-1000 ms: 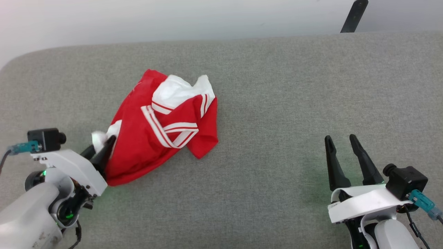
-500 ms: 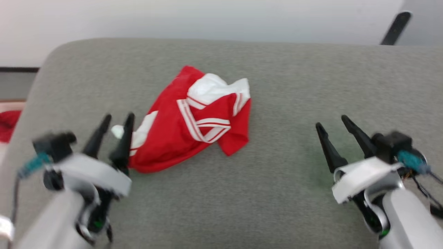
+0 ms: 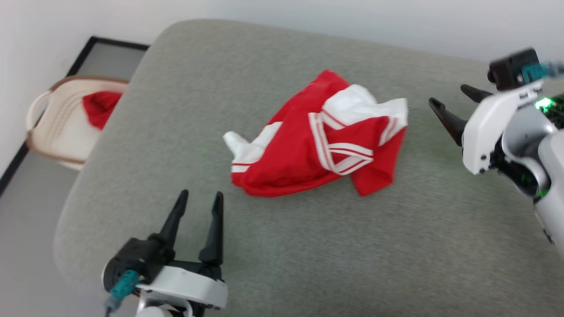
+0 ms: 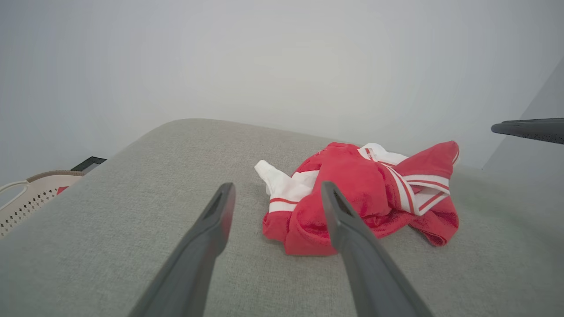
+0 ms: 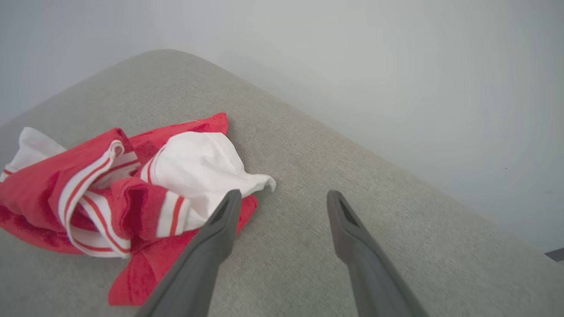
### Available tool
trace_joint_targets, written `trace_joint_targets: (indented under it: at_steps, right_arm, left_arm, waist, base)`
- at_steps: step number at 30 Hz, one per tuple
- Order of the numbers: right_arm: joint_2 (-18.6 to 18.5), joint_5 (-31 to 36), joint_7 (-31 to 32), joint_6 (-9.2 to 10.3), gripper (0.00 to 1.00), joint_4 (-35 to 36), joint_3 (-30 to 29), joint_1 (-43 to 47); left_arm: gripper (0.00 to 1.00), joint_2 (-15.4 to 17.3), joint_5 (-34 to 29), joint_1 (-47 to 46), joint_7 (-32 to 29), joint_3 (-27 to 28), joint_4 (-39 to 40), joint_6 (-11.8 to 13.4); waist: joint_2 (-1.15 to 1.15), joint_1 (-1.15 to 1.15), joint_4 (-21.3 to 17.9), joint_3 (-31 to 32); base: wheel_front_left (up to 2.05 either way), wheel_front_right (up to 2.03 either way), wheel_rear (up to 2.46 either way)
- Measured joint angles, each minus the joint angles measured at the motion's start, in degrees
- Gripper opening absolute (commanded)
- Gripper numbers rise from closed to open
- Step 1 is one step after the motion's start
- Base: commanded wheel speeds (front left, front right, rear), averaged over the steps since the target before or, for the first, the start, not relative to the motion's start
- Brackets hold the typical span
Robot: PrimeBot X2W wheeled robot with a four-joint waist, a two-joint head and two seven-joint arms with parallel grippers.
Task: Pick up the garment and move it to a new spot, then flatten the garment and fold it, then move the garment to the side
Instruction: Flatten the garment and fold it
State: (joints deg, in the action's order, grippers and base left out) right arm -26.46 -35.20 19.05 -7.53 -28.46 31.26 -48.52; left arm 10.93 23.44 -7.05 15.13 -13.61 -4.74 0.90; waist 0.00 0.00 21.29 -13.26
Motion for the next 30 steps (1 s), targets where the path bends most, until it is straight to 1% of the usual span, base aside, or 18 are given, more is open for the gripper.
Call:
trace_joint_targets:
  at_steps: [2, 4, 6, 10, 13, 17, 21, 26, 27, 28, 29, 30]
  right_arm:
    - [-0.2, -3.2, 4.2, 0.00, 1.00, -2.2, 2.9, -3.2]
    - [-0.6, -5.9, 7.9, 0.00, 1.00, -4.0, 5.9, -5.9]
    - [-1.0, -7.9, 10.4, 0.00, 1.00, -6.2, 7.8, -9.1]
    - [-1.7, -9.2, 13.6, 0.01, 1.00, -10.3, 11.6, -14.3]
    - [-1.3, -10.0, 15.8, 0.00, 1.00, -12.3, 15.4, -16.7]
    - [-1.4, -10.5, 16.8, 0.00, 1.00, -14.7, 20.1, -19.1]
    - [-1.7, -11.4, 16.7, 0.00, 1.00, -15.6, 24.5, -20.6]
    - [-2.3, -14.2, 15.5, 0.01, 1.00, -16.1, 28.2, -22.3]
    - [-2.5, -14.7, 15.5, 0.01, 0.90, -15.9, 29.1, -22.6]
    - [-2.7, -15.2, 15.4, 0.02, 0.35, -15.5, 30.0, -22.8]
    - [-3.0, -16.0, 14.8, 0.07, 0.09, -15.3, 30.5, -22.9]
    - [-3.3, -16.6, 14.2, 0.07, 0.00, -15.2, 31.1, -22.9]
  left_arm:
    - [1.00, -1.6, -3.0, 0.1, 0.0, 0.3, 0.3, -0.7]
    - [1.00, -3.8, -4.3, 0.1, 0.0, 1.1, 0.7, -1.6]
    - [1.00, -5.3, -5.6, 0.2, 0.0, 1.5, 0.8, -2.5]
    - [1.00, -7.1, -6.5, 0.3, 0.0, 2.2, 0.7, -4.0]
    - [1.00, -7.6, -6.5, 0.5, 0.0, 2.7, 0.8, -4.5]
    - [1.00, -7.8, -5.8, 0.5, 0.0, 2.8, 1.2, -4.8]
    - [1.00, -7.9, -4.0, 0.5, 0.0, 1.6, 1.9, -4.1]
    - [1.00, -7.9, -2.8, 0.5, 0.0, 1.1, 2.4, -3.4]
    - [1.00, -7.9, -2.7, 0.4, 0.0, 1.0, 2.4, -3.4]
    - [1.00, -7.9, -2.5, 0.4, 0.0, 0.8, 2.4, -3.4]
    - [1.00, -7.9, -2.2, 0.4, 0.0, 0.6, 2.4, -3.4]
    - [1.00, -7.9, -2.0, 0.4, 0.0, 0.5, 2.4, -3.4]
  waist:
    - [0.00, 0.00, 1.6, -0.7]
    - [0.00, 0.00, 3.1, -1.5]
    - [0.00, 0.00, 4.3, -2.6]
    - [0.00, 0.00, 6.3, -4.9]
    - [0.00, 0.00, 7.4, -6.7]
    - [0.00, 0.00, 8.3, -9.0]
    - [0.00, 0.00, 9.0, -10.6]
    - [0.00, 0.00, 9.4, -11.4]
    - [0.00, 0.00, 9.3, -11.4]
    - [0.00, 0.00, 9.3, -11.4]
    - [0.00, 0.00, 9.3, -11.4]
    - [0.00, 0.00, 9.3, -11.4]
  base:
    - [0.00, 0.00, 0.00]
    - [0.00, 0.00, 0.00]
    - [0.00, 0.00, 0.00]
    - [0.00, 0.00, 0.00]
    - [0.00, 0.00, 0.00]
    - [0.00, 0.00, 0.00]
    - [0.00, 0.00, 0.00]
    - [0.00, 0.00, 0.00]
    - [0.00, 0.00, 0.00]
    - [0.00, 0.00, 0.00]
    - [0.00, 0.00, 0.00]
    - [0.00, 0.00, 0.00]
